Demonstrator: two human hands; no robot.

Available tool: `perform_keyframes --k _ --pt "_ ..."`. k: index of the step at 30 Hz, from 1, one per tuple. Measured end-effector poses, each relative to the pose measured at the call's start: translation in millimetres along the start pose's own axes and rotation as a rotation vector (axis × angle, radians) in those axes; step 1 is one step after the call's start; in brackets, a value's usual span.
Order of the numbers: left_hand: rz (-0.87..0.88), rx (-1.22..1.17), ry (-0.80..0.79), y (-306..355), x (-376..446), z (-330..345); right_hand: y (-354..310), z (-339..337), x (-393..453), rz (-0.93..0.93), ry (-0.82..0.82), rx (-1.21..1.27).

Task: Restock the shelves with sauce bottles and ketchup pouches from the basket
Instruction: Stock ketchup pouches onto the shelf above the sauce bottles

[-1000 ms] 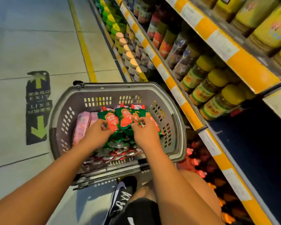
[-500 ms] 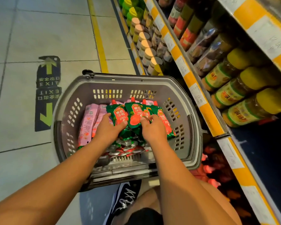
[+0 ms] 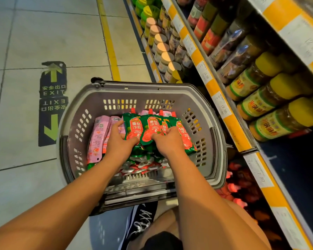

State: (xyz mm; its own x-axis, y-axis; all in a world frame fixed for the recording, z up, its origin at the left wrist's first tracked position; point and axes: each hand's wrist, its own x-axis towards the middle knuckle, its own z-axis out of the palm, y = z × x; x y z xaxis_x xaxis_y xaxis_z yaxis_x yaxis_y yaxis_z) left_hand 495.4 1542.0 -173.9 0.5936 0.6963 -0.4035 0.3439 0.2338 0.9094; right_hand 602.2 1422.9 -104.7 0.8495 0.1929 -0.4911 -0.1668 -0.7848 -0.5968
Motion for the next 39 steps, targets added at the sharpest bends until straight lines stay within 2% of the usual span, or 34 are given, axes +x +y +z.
perform_keyframes --k 6,10,13,16,21,28,36,39 --pt "-0.063 -0.08 0.028 3.6 1.6 -1.3 -5.3 -6.2 -6.7 0.005 0.025 0.128" --pt "-0.198 -0.186 0.049 8.1 1.2 -6.2 -6.0 -13.8 -11.3 0.028 0.001 0.208" --pt "-0.295 -0.349 -0.013 10.9 -0.1 -8.8 -5.8 -20.8 -16.8 0.053 -0.003 0.307" --pt "-0.38 -0.498 -0.039 14.3 -2.2 -14.1 -5.6 -26.5 -25.2 0.086 -0.032 0.526" --pt "-0.431 -0.577 -0.095 20.5 -12.0 -25.6 2.6 -45.4 -40.9 0.146 -0.049 0.671" --pt "-0.402 -0.665 -0.199 39.2 -43.3 -34.7 13.2 -73.5 -75.1 0.236 -0.192 0.989" --pt "-0.24 -0.602 -0.397 74.5 -92.0 -36.6 19.1 -100.4 -125.1 0.145 -0.351 1.276" --pt "-0.169 -0.547 -0.452 90.4 -111.5 -33.1 26.7 -110.0 -142.3 0.078 -0.332 1.348"
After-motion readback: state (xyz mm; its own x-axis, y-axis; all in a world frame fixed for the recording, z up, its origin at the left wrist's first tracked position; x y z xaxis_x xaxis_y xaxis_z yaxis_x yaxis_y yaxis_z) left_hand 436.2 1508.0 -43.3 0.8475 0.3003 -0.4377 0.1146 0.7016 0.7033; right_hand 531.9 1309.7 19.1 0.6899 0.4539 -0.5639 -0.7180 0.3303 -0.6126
